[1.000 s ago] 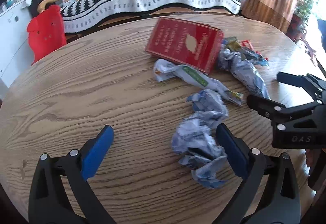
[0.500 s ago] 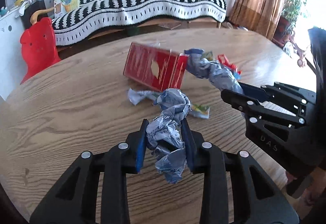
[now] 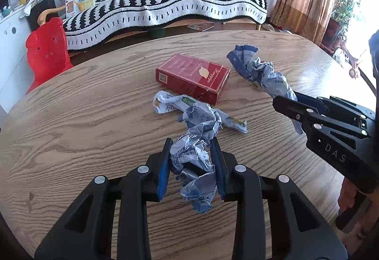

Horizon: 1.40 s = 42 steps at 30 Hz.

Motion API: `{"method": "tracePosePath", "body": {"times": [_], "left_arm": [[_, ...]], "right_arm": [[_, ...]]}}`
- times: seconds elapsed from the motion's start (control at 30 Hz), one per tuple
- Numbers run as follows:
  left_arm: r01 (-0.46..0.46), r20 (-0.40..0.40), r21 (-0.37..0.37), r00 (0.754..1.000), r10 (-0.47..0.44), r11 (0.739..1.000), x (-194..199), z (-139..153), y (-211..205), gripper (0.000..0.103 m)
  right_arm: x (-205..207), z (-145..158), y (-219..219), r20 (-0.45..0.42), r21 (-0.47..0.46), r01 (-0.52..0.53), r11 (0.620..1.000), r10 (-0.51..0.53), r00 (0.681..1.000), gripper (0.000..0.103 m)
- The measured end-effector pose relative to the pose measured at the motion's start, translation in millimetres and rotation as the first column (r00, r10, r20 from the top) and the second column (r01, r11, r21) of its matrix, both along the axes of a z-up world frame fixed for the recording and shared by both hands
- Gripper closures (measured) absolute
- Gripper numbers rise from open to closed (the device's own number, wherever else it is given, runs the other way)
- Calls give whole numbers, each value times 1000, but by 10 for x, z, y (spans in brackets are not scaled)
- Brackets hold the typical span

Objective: Collect trash
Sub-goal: 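Grasp a crumpled foil wrapper with the left gripper while the right gripper grasps another, then carry both crumpled wrappers over the bin and open both grippers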

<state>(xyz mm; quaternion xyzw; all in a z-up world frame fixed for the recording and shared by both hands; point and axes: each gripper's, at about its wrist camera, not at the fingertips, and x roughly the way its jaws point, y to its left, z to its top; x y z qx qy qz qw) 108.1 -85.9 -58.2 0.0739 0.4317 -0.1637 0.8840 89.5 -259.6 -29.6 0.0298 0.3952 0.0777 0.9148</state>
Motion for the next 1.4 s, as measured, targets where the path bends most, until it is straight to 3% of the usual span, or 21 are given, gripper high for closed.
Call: {"method": "tracePosePath", "body": {"times": [0.1,0.23,0.33,0.43,0.5,0.67,0.73,0.83,0.9,0.97,1.03,1.1,1.2,1.4], "left_arm": [[8,7,-5,1000,-8,1000,-13,61,-31,72],[24,54,-78,998,-19,997,-205,309,-99,72],[71,86,-212,995,-54,975,-578,578,-293,72],[171,98,-262,984,-150,950,-987,756,-753,72],[240,71,-297,971,-229,924,-1219,804,-1083,72],[440,-31,-429,865,-500,789,-2002,808,-2269,71],[467,-98,-459,819,-566,756,-2242,632,-2656,71],[503,-235,-404,750,-619,764,-2599,88,-3197,71],[548,-275,-358,712,-646,756,-2804,-196,-3386,71],[607,-289,-263,692,-661,750,-2966,-409,-3487,71],[609,-342,-259,668,-661,750,-2957,-519,-3545,71],[603,-346,-251,674,-652,757,-2928,-545,-3591,71],[587,-376,-257,672,-639,768,-2919,-613,-3580,71],[594,-381,-248,667,-641,765,-2956,-660,-3668,71]], "right_arm": [[-16,24,-14,4,5,-1,1000,1,1000,82],[-219,237,-145,51,101,-10,995,5,999,82],[-704,535,-494,130,179,41,983,-65,989,82],[-1346,704,-1045,158,241,118,963,-159,975,82],[-1748,767,-1431,159,234,183,955,-224,962,82],[-2910,834,-2559,102,267,387,883,-425,900,82],[-3312,655,-2886,33,293,443,847,-472,881,82],[-3681,223,-3093,-85,270,503,821,-501,862,82],[-3841,-190,-3172,-205,279,521,807,-480,853,82],[-3976,-545,-3202,-282,283,547,788,-477,833,82],[-4052,-698,-3242,-306,295,568,768,-487,818,82],[-4064,-780,-3284,-323,300,575,761,-487,812,82],[-4003,-792,-3261,-320,259,557,789,-474,820,82],[-4010,-868,-3300,-345,274,561,781,-465,815,82]]}}
